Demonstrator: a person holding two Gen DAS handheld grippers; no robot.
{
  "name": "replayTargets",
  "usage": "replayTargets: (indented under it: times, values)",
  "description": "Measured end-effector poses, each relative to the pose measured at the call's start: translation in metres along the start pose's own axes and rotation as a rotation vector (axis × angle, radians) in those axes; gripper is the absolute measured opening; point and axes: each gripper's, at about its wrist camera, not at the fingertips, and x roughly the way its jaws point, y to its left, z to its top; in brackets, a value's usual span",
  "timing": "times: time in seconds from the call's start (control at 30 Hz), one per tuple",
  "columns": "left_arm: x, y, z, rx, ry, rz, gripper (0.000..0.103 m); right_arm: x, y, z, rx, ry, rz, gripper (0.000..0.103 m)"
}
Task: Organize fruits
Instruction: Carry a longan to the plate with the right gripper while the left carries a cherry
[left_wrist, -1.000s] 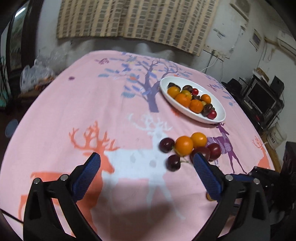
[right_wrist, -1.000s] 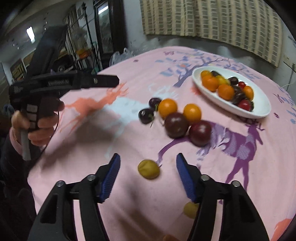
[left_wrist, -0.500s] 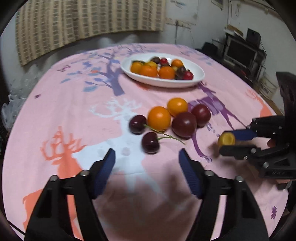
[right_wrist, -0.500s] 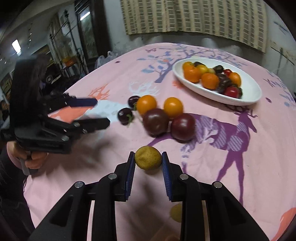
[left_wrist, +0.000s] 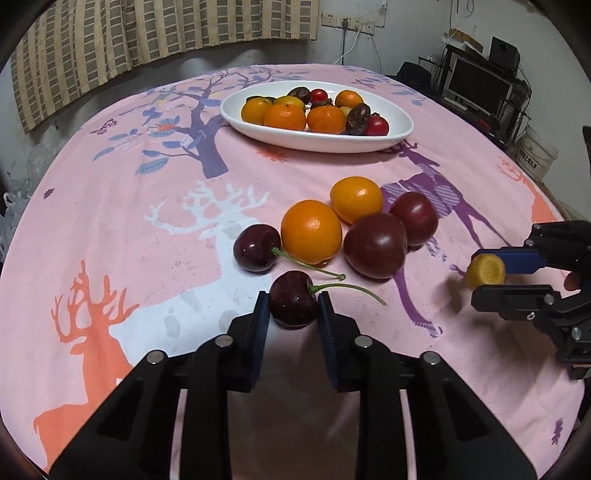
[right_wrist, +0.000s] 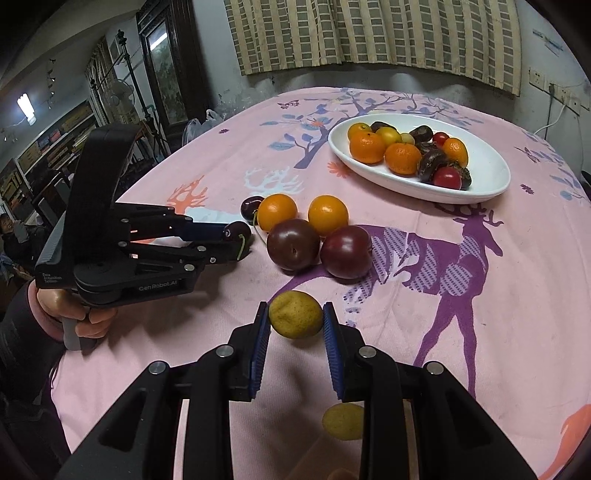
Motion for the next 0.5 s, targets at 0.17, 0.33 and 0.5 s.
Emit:
replayTargets:
  times: [0.17, 0.33, 0.5]
  values:
    - [-0.034, -0.001, 0.030, 0.051, -0.062, -0.011, 0.026, -0.020, -0.027, 0.031, 0.043, -0.087, -0.030, 0.029]
    - [-0.030, -0.009, 0.115, 0.074, -0.124, -0.064, 0.026, -0.020, -0.087, 0.090, 0.185, -0.250, -0.133, 0.029]
    - [0.038, -0.021, 0.186, 0.068, -0.085, -0.052, 0.026, 0.032, -0.147, 0.130, 0.266, -0.247, -0.196, 0.030]
